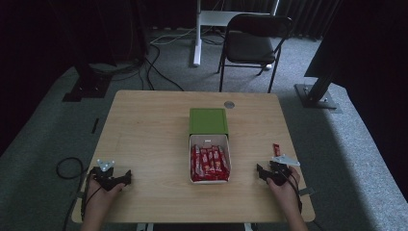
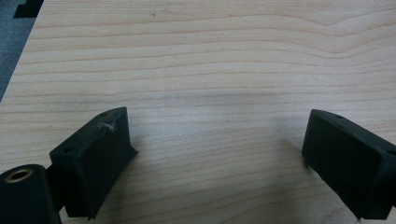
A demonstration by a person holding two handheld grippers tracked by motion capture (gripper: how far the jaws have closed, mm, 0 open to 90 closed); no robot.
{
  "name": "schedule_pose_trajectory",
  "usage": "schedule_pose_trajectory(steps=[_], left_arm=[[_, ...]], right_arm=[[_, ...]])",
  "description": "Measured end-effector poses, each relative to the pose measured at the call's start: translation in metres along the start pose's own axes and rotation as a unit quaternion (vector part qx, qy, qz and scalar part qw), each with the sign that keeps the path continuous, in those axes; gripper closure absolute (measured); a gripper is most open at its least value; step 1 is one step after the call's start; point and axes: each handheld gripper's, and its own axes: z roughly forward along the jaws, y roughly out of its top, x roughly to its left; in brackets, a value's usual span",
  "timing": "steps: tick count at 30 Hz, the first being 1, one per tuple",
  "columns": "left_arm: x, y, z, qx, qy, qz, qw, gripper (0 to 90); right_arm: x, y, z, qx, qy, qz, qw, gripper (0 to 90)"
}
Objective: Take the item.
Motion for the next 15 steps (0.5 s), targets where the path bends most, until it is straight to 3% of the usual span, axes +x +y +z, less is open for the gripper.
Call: schedule_pose_trajectory(steps=[5,8,15], left_arm=[[0.0000,0.0000,0.0000,0.000,0.000,0.000,1.0000,8.9],[0.0000,0.0000,0.0000,0.000,0.000,0.000,1.0000,8.9],[-0.0001,0.0000,-0.0001,0.000,0.000,0.000,1.0000,9.0]], right_arm=[[0.0056,0.0009,0.0022,0.010,-0.004,-0.027,0.9996,28.3],[0.0060,0.0012,0.0037,0.020,-0.006,-0.027,0.9994,14.8],[0.0055,0.0014,0.0042,0.023,-0.007,-0.025,0.9994,13.4]])
